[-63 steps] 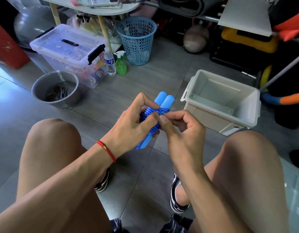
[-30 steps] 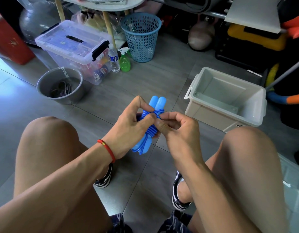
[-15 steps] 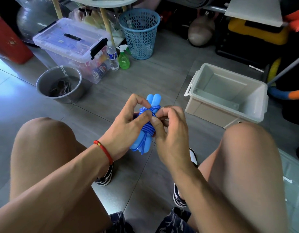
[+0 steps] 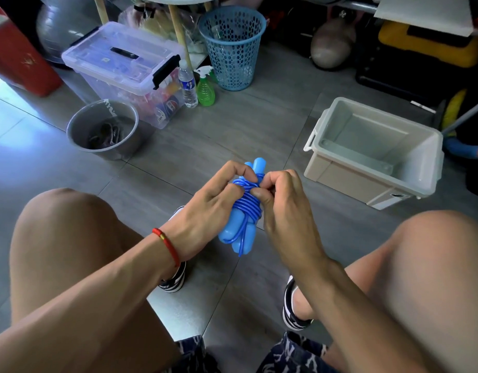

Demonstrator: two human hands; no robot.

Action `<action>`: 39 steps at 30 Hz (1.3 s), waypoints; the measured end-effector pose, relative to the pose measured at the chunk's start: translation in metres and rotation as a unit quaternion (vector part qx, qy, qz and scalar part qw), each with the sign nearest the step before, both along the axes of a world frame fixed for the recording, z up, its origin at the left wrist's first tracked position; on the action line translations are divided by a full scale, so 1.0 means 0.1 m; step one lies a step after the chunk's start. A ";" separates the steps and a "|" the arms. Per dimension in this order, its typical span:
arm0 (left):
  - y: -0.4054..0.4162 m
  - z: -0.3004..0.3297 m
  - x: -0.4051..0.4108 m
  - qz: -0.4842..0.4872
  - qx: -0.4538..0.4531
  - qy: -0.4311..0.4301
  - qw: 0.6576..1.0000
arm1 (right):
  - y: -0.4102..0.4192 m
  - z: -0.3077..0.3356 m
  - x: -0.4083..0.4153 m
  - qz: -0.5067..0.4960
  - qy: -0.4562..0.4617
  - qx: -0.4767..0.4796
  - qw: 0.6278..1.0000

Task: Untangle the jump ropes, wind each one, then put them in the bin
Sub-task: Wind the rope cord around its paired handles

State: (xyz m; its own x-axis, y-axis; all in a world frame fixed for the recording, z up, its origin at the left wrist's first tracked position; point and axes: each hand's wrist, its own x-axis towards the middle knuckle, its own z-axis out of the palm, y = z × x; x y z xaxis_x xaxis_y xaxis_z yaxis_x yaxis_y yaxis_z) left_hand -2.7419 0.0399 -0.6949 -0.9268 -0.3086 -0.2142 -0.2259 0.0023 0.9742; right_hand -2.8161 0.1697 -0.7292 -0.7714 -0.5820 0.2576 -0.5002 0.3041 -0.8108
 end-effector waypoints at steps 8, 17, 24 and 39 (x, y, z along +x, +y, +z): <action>0.03 -0.01 -0.07 -0.023 -0.112 -0.017 0.993 | 0.03 0.00 -0.07 -0.039 -0.004 0.009 0.999; -0.03 -0.05 -0.07 -0.035 -0.164 -0.036 0.985 | 0.08 0.06 -0.11 -0.001 0.020 -0.010 1.000; -0.05 -0.09 -0.01 -0.026 -0.185 -0.041 0.981 | 0.12 0.02 -0.07 0.044 0.080 -0.010 0.996; 0.07 -0.03 0.00 -0.019 -0.248 -0.019 0.968 | 0.18 0.10 -0.19 0.049 0.068 0.028 0.996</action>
